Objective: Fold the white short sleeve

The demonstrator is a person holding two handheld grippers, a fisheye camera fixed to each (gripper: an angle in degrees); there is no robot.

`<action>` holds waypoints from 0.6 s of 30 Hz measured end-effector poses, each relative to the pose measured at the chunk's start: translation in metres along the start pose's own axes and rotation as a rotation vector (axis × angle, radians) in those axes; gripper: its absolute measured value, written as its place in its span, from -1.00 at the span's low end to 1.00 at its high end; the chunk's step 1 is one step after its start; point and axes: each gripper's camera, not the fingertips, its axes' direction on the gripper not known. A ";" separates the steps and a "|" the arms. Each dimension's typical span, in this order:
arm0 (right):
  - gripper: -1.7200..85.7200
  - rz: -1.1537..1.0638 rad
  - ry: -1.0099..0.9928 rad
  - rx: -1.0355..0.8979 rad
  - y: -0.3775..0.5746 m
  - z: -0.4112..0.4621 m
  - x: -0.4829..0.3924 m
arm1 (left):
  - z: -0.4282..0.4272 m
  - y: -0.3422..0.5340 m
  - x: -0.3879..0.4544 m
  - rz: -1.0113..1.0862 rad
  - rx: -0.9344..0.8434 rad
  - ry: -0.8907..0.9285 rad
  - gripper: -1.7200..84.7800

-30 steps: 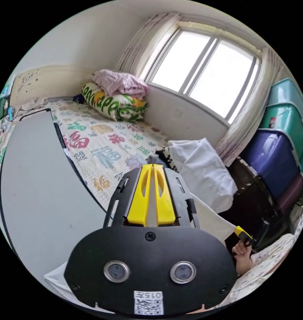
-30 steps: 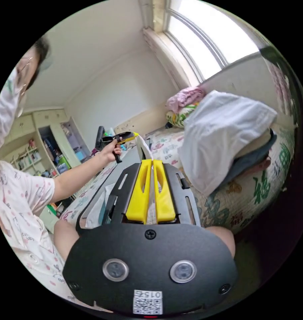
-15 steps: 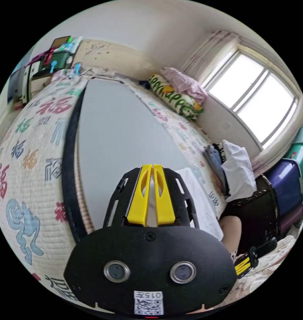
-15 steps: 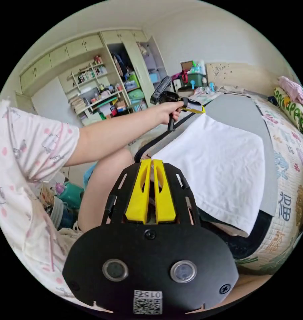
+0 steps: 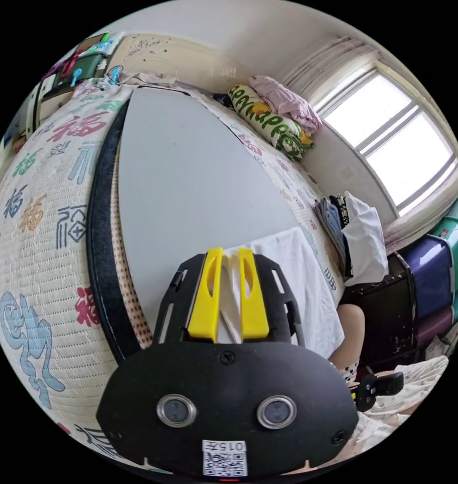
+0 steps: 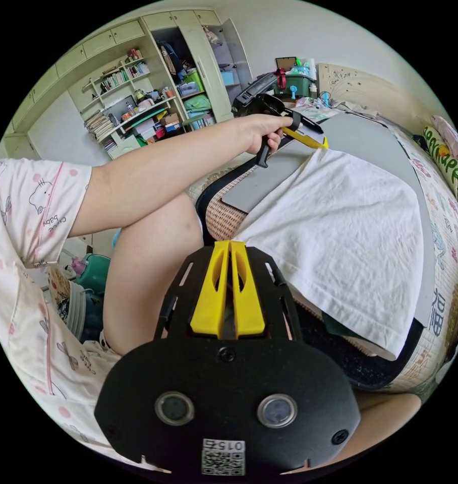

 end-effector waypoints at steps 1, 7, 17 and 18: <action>-0.97 -0.004 0.007 -0.001 0.003 0.004 0.001 | 0.003 0.005 0.004 0.010 0.016 -0.028 -0.92; -0.97 -0.021 -0.003 0.019 0.020 0.042 0.025 | 0.003 0.028 0.013 0.035 0.138 -0.059 -0.96; -0.97 -0.027 0.009 -0.061 0.012 0.143 0.096 | 0.085 0.046 0.029 0.119 0.028 -0.270 -0.96; -0.97 -0.022 0.011 -0.072 0.009 0.154 0.108 | 0.090 0.048 0.028 0.120 0.024 -0.271 -0.96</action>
